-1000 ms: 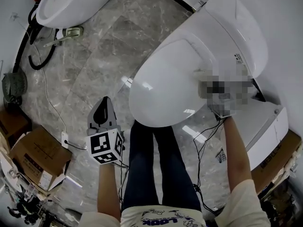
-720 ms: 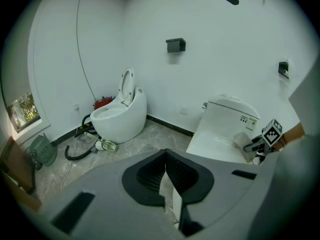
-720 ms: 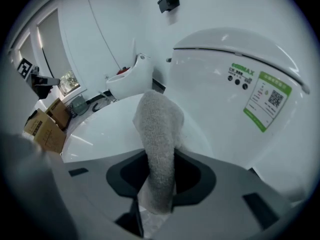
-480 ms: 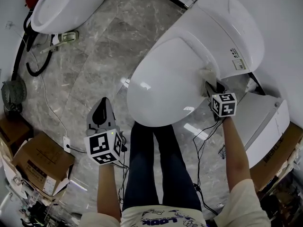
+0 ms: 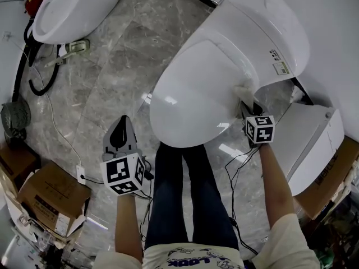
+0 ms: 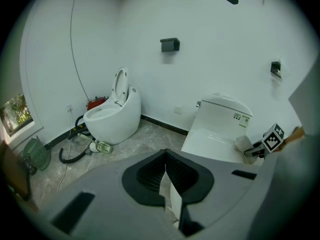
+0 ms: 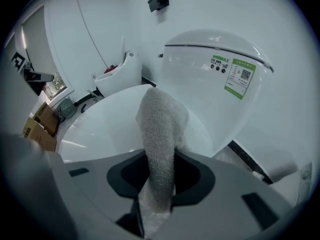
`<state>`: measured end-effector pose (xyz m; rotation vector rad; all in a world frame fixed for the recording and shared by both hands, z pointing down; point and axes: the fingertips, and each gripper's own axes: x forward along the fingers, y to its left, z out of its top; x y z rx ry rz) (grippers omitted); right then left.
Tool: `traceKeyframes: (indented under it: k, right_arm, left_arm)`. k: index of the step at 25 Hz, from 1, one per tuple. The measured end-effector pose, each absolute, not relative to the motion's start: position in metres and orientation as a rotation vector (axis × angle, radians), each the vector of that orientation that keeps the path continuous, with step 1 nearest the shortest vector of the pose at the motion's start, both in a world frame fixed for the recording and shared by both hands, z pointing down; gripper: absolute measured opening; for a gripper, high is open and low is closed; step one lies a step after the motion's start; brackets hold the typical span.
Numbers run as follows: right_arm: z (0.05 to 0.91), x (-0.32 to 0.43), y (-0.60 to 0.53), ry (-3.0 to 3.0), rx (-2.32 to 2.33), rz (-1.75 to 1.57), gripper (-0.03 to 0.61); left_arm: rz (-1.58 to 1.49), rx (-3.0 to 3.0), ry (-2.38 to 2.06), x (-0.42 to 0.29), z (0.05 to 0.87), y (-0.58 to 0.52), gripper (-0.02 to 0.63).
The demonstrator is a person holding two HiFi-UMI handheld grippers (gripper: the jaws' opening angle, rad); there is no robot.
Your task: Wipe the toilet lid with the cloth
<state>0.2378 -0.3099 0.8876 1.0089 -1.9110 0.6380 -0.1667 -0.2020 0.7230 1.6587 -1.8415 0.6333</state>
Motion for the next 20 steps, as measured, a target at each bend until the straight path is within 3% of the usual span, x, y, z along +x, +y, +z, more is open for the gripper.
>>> traceKeyframes:
  k: [20]
  right_arm:
    - [0.894, 0.185, -0.199, -1.909, 1.03, 0.764, 0.103]
  left_arm:
    - [0.625, 1.687, -1.823, -0.181, 0.72, -0.172, 0.009]
